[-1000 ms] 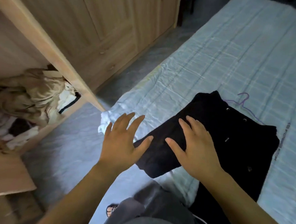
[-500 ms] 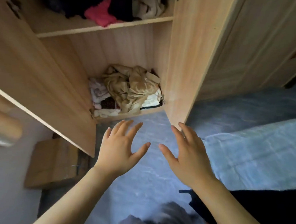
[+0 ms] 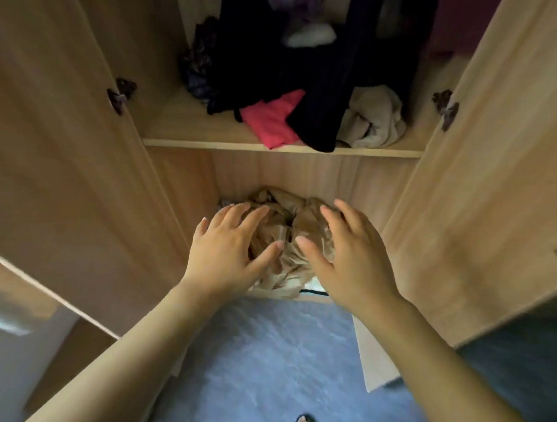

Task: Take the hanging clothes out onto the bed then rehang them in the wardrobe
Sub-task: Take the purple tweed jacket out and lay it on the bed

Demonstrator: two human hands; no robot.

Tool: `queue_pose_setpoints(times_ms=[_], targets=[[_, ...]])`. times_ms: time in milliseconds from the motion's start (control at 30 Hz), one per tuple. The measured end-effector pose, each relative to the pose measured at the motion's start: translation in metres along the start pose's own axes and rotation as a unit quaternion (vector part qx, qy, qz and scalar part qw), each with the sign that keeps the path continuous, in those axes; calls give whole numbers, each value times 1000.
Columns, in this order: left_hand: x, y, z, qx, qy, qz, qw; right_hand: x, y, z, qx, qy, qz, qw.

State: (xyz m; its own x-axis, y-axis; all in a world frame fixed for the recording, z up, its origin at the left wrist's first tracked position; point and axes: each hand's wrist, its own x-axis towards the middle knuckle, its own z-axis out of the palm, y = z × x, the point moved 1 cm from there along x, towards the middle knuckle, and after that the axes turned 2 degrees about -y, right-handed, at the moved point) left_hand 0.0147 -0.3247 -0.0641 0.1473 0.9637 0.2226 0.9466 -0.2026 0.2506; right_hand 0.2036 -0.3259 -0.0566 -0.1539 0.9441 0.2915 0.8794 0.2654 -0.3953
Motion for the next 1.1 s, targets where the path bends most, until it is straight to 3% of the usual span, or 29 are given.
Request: queue_pose_setpoints(times_ms=[333,600,1100], targets=[[188,-15,-81,43,130,-25,990,204,3,-56,-20,53,-123,991],[314,-44,-162,63,254,24,965,341,-55,-125,-56,197,-212,956],[527,-114,-379,133,421,138,887,557,-184,-246,-197,407,-224,864]])
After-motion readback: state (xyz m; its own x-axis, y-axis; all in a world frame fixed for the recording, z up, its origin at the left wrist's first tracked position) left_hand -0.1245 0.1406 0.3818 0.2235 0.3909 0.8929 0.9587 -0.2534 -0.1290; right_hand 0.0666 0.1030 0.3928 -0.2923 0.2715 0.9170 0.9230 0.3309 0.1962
